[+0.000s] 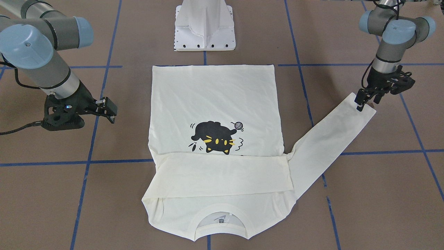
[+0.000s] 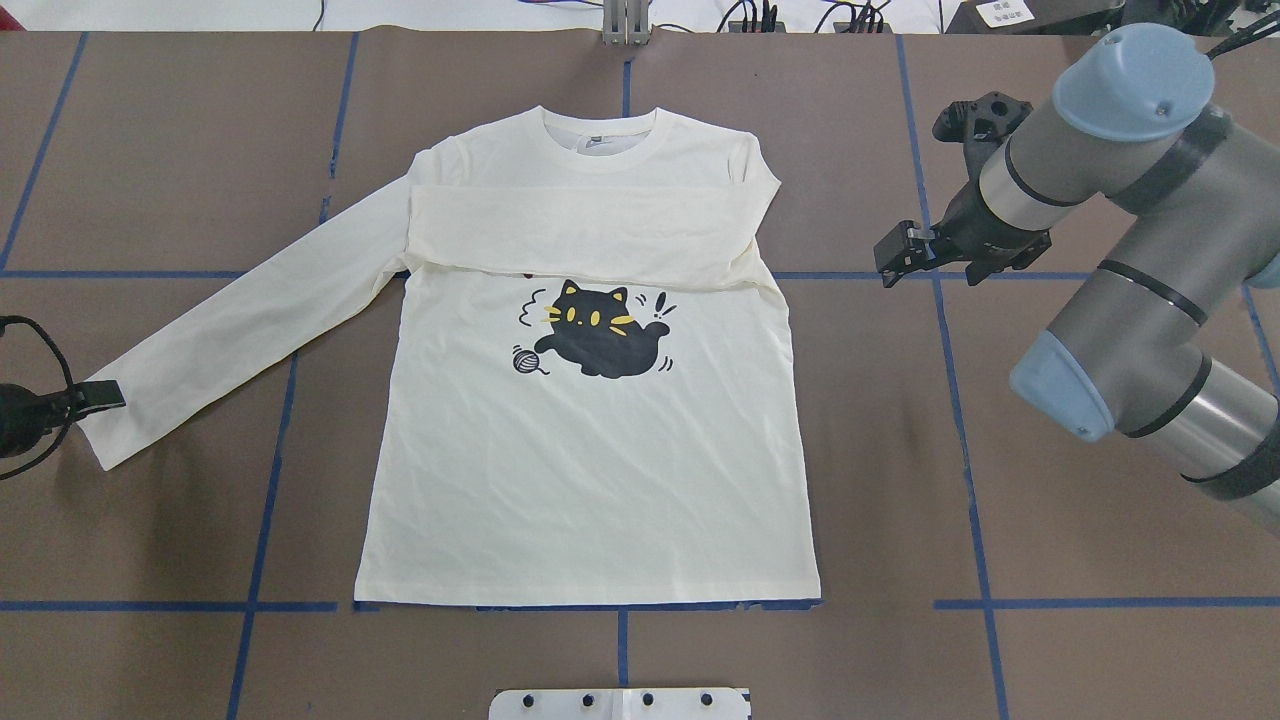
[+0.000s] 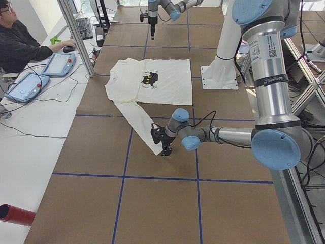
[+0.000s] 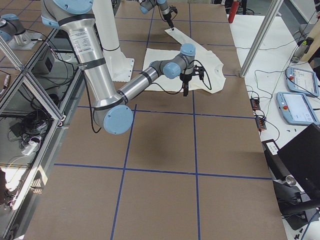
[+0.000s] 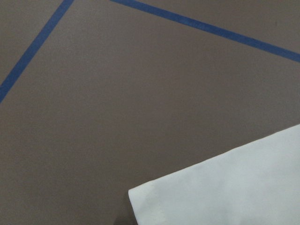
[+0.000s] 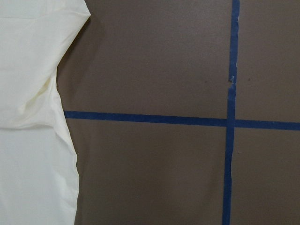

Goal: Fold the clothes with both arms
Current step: 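Lower the left gripper and grasp the cuff of the other sleeve, then carry the sleeve with the left gripper across the shirt toward the collar, then release the sleeve with the left gripper while the right gripper moves to the hem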

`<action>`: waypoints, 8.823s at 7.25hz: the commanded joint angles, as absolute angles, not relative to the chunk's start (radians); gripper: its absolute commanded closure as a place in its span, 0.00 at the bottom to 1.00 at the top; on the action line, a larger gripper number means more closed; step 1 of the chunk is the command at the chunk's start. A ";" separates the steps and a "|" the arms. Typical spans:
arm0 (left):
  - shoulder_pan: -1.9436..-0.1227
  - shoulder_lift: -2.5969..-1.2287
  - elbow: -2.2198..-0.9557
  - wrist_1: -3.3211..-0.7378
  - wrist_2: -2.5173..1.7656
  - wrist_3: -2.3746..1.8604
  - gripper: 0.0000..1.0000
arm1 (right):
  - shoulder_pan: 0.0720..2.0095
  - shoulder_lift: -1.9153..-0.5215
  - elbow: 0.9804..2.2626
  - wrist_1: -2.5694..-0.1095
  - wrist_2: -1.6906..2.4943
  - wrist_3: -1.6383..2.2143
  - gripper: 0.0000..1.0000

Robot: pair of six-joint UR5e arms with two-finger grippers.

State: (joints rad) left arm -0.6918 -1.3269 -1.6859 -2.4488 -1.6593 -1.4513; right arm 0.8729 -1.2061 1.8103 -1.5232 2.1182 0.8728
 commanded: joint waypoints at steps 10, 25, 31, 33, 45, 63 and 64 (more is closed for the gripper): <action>-0.686 -1.319 -1.694 -2.450 -1.667 -1.453 0.33 | 0.871 -1.201 1.807 -1.523 2.118 0.873 0.00; -0.765 -1.701 -1.855 -1.955 -1.698 -1.333 1.00 | 0.876 -1.386 1.974 -1.522 2.131 0.890 0.00; -0.936 -2.363 -1.392 -1.997 -1.868 -1.180 1.00 | 0.876 -1.431 2.013 -1.520 2.125 0.986 0.00; -0.824 -2.527 -1.295 -2.003 -1.864 -1.193 1.00 | 0.874 -1.428 2.008 -1.520 2.125 0.986 0.00; -0.595 -2.790 -0.893 -2.221 -1.680 -1.362 0.00 | 0.873 -1.419 1.959 -1.520 2.126 0.983 0.00; -0.658 -1.956 -2.034 -1.738 -1.871 -1.089 0.00 | 0.230 -1.384 1.996 -1.373 1.654 1.535 0.03; -0.658 -1.956 -2.037 -1.738 -1.871 -1.089 0.00 | 0.226 -1.384 1.996 -1.373 1.663 1.536 0.14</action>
State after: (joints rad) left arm -0.6575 -1.9559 -2.0325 -1.7381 -1.8714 -1.0891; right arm 0.2305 -1.3839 1.9964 -1.3711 1.6554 1.5349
